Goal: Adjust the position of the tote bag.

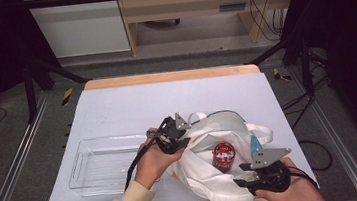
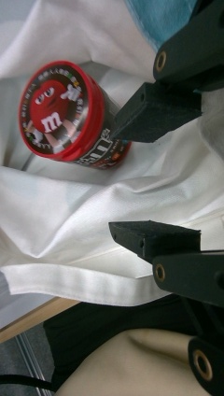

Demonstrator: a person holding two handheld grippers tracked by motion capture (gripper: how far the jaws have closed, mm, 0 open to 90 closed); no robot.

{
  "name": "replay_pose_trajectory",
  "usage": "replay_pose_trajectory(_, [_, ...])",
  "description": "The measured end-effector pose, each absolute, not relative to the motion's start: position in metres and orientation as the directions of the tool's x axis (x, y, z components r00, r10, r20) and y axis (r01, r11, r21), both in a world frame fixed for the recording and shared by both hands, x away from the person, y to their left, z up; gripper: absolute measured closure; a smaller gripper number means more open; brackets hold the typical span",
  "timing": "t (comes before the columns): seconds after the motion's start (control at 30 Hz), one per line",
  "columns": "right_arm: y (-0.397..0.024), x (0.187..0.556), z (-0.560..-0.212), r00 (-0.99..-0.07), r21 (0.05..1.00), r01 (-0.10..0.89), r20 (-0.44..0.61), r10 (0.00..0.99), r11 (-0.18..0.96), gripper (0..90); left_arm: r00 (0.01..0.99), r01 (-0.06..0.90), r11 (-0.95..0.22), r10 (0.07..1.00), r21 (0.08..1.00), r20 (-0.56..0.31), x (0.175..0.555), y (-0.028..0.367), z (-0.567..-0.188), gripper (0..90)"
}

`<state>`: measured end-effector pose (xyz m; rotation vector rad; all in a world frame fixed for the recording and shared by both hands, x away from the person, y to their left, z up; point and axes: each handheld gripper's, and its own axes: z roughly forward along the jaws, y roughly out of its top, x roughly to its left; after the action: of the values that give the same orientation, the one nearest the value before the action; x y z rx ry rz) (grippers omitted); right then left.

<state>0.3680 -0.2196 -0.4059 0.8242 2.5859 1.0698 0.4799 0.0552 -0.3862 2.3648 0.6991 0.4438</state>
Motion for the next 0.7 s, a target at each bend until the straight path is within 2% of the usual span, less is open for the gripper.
replay_pose_trajectory(0.17, [-0.223, 0.37, -0.393, -0.81, 0.724, 0.4, -0.007, 0.586, 0.562, 46.3, 0.815, 0.32, -0.66, 0.558, 0.68, 0.158, 0.463, 0.058, -0.374, 64.9])
replay_pose_trajectory(0.33, [-0.23, 0.377, -0.38, -0.787, 0.742, 0.397, -0.027, 0.616, 0.54, 45.4, 0.839, 0.273, -0.665, 0.518, 0.695, 0.165, 0.441, 0.06, -0.366, 62.9])
replay_pose_trajectory(0.7, [-0.243, 0.397, -0.361, -0.722, 0.779, 0.407, -0.046, 0.69, 0.478, 41.3, 0.894, 0.189, -0.671, 0.42, 0.717, 0.157, 0.401, 0.05, -0.375, 56.2])
